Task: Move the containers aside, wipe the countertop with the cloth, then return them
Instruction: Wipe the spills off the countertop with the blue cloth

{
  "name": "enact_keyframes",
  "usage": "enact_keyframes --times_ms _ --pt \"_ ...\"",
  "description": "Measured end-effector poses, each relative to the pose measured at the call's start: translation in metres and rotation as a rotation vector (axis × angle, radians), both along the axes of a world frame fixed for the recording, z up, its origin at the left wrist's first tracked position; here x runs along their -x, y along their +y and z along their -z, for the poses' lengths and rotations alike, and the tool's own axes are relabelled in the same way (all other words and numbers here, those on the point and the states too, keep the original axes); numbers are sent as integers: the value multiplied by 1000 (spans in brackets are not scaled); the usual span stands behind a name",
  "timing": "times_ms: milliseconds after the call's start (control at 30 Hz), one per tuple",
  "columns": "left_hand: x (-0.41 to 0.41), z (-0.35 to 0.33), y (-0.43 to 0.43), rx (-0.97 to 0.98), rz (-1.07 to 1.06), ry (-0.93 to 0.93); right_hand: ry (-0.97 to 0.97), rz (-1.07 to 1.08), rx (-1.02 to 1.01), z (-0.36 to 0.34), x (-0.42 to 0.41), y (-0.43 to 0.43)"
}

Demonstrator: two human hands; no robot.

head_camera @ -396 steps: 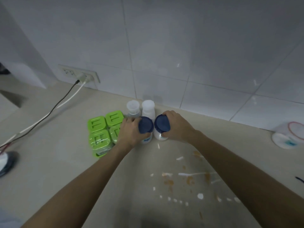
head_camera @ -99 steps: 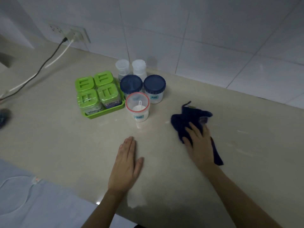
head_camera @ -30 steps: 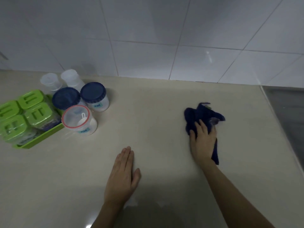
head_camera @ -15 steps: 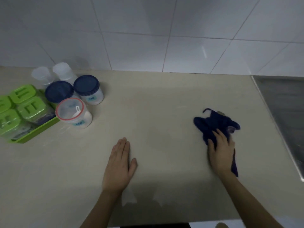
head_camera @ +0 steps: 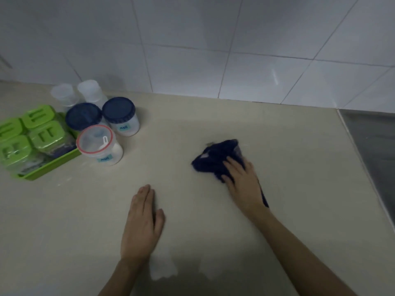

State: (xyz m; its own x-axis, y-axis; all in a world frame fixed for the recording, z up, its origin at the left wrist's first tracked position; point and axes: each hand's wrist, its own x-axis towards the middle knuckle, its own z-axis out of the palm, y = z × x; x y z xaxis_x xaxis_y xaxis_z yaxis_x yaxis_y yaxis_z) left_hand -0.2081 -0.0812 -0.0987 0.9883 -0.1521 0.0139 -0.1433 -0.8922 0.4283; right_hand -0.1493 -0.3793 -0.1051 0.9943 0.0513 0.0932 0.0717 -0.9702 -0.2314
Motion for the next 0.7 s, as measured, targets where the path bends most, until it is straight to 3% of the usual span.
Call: enact_keyframes --times_ms 100,167,333,500,567,700 --pt "-3 2 0 6 -15 -16 -7 362 -11 -2 -31 -28" --pt "-4 4 0 5 -27 -4 15 463 9 -3 -35 -3" --pt "-2 -2 1 -6 -28 13 101 35 -117 -1 20 94" --pt "-2 -3 0 -7 -29 18 -25 -109 -68 -4 50 40" --pt "-2 -3 1 2 -24 4 -47 -1 -36 -4 55 -12" --pt "-2 -2 0 15 -44 -1 -41 454 -21 -9 54 -51"
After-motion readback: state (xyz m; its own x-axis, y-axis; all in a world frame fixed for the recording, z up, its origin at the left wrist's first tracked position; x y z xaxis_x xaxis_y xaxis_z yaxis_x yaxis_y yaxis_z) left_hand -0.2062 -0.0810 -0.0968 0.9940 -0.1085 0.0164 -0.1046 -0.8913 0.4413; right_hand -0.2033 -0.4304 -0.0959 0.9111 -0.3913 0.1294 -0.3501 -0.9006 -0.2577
